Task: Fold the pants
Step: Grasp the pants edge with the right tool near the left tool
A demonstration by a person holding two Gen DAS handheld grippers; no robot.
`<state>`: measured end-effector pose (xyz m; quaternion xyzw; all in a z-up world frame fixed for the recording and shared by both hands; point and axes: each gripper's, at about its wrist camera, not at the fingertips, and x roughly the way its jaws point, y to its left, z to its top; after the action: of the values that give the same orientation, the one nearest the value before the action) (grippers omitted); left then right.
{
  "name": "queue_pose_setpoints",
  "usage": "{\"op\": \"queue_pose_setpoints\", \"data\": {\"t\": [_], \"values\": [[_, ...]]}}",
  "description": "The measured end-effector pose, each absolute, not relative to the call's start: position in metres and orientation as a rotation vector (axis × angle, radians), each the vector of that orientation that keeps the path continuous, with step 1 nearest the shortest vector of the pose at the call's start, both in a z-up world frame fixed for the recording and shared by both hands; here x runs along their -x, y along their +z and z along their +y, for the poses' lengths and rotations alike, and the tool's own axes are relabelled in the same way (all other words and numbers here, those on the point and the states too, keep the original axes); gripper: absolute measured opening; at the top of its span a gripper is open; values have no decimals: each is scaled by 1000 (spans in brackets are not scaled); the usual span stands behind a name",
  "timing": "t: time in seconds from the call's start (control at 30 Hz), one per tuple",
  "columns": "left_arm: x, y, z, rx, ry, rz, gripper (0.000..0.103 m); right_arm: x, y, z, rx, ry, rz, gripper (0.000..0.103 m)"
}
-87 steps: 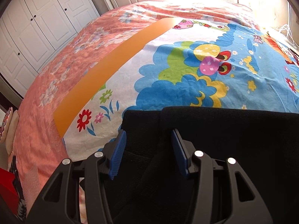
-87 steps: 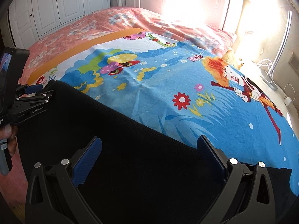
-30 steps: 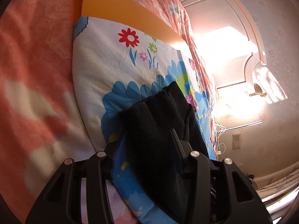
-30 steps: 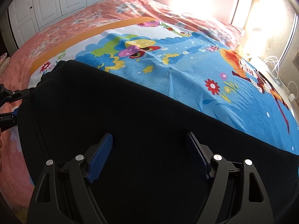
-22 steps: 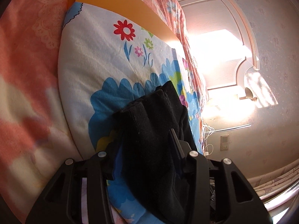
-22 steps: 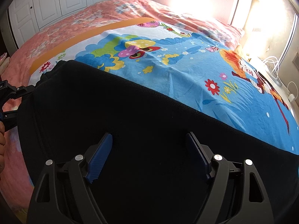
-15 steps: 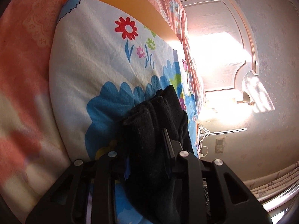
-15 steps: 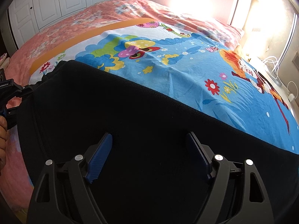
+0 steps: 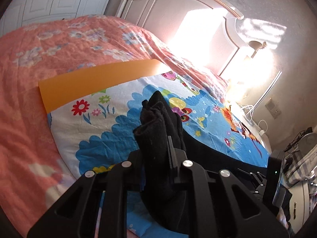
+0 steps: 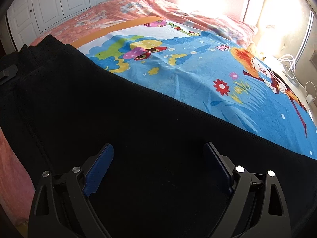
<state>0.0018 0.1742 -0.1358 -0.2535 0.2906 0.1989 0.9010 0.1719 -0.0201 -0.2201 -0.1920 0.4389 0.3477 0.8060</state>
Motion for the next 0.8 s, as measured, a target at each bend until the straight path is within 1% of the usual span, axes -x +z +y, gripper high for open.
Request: {"op": "queue_pose_setpoints", "data": {"t": [0.1,0.17,0.23,0.33,0.4,0.5,0.8], "values": [[-12,-117,121,265,442,605,16,-178,-216,-38,337,755,980,88],[-21,-112,72,73,430,596,16,-190,-214,-64,174,789,1056,88],[-30,-120,25,-76,369,604,16,-203,-215,-90,-5,803,1129,88],[-50,-147,-25,-214,306,662,16,-213,-216,-109,-148,878,1200,89],[-59,-160,-37,-217,281,712,16,-219,-221,-115,-273,948,1276,89],[-67,-165,-34,-170,295,754,16,-222,-219,-111,-306,977,1309,89],[-62,-154,-13,-149,345,761,16,-228,-219,-85,-510,1157,1423,89]]}}
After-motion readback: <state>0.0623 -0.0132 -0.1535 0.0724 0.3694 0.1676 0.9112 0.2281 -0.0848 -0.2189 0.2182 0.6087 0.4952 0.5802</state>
